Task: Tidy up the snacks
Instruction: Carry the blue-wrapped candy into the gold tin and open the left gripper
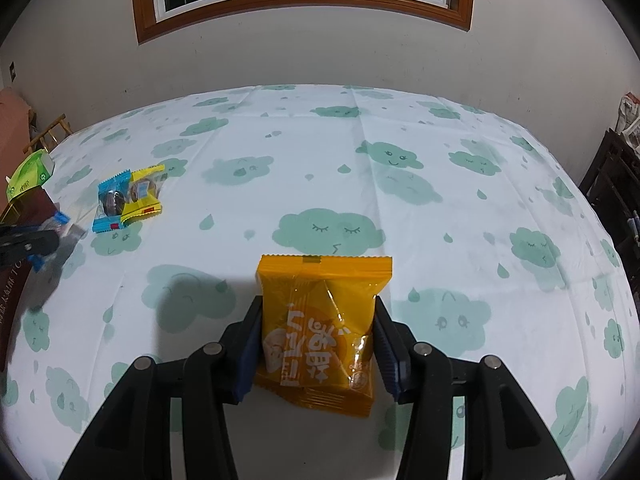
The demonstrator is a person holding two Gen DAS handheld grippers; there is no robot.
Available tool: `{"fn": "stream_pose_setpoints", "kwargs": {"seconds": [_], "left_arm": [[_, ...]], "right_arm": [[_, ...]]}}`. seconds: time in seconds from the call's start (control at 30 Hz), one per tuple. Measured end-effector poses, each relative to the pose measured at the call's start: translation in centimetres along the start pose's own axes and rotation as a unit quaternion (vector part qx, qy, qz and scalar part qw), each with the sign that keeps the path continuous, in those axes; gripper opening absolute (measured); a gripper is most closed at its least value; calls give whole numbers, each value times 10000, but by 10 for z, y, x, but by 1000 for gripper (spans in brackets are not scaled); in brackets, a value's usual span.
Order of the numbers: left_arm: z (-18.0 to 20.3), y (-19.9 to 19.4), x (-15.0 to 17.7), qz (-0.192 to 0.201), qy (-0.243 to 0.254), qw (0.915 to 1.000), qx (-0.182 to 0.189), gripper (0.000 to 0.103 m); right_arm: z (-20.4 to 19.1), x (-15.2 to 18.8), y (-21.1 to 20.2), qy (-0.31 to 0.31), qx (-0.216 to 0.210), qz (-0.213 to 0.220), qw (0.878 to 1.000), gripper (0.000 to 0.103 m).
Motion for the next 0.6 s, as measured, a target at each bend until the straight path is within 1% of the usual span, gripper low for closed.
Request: {"fn": "stream_pose_setpoints", "kwargs": {"seconds": [0.13,0.27,0.37,0.5,0.6], "left_arm": [[-9,-29,0,151,-73,9999,17,21],[-33,-62,-1,353,-216,9991,-110,21],[-61,-84,1,464,-430,9978,-212,21],[-108,-104,7,589,-687,9943,-569,21],[-147,-107,11,557,-956,9903,-836,21]], "right_arm": [[0,0,0,-1,2,0,10000,51],[0,0,0,0,2,-1,10000,51],[0,0,0,0,2,0,10000,51],[0,0,0,0,3,0,10000,51],[0,0,0,0,4,-1,10000,51]]}}
Point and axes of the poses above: each gripper's, at about its wrist camera, not at the fingertips, and y roughly the way its jaws point, z to its right, x to its underside, the point moved 10 cm from there along y, roughly the way its jaws point, and after that the axes turned 14 degrees about -y, right-handed, at the moved point
